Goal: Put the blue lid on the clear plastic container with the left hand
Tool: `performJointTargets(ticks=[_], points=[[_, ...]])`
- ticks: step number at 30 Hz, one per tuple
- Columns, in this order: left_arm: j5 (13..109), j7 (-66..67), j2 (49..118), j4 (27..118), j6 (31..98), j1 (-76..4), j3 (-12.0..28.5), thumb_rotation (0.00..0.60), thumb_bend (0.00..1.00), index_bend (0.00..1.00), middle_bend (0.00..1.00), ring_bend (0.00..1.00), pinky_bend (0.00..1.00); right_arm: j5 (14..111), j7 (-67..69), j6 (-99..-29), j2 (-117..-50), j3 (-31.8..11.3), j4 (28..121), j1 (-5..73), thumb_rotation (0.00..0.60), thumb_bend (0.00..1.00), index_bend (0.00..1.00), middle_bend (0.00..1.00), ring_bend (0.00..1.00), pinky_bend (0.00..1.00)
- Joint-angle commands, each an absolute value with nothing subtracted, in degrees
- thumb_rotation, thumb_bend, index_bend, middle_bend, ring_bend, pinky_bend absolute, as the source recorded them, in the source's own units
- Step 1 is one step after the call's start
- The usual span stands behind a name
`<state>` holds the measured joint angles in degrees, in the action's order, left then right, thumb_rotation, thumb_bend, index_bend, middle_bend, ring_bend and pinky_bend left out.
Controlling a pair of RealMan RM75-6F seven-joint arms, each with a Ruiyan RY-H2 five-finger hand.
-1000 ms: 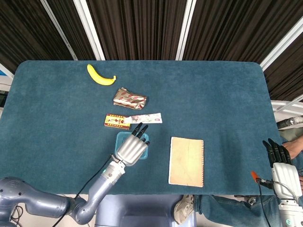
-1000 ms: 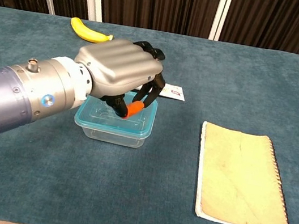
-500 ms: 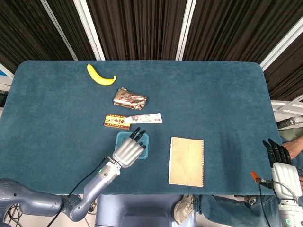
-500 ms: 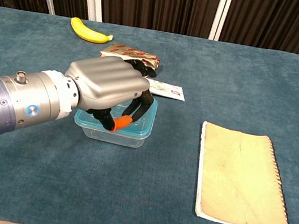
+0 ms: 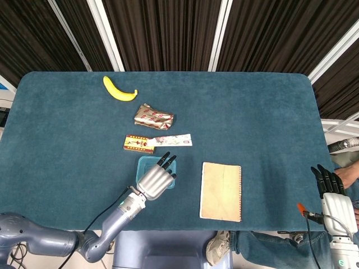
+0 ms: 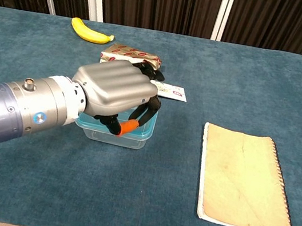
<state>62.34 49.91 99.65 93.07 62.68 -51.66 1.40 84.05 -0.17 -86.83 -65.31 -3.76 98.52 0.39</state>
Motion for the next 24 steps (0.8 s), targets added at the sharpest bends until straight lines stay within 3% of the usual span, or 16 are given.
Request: performJointTargets(ticks=[1,10,24], points=[[62.64,50.01,100.09,92.87,62.72,-51.47,1.50,0.600,0.49,0.64,0.52,0.02,0.00,84.09,-0.16,-86.90,-65.31,-3.77,98.53,0.37,0.600,0.27,0.02,0.00,0.00,0.00],[61.67,51.10,100.79,92.37,62.43,-50.94,1.97,0.600,0.49,0.62,0.57,0.05,0.00,84.00,-0.11,-86.83,-65.25,-3.77,98.56,0.36,0.600,0.27,0.02,0.00,0.00,0.00],[61.24,51.88,102.41,90.07,61.38,-50.46,1.80,0.600,0.49,0.62,0.57,0.05,0.00,83.89,-0.23,-86.80,-65.25,-3.80,98.64,0.36,0.600,0.27,0.02,0.00,0.00,0.00]])
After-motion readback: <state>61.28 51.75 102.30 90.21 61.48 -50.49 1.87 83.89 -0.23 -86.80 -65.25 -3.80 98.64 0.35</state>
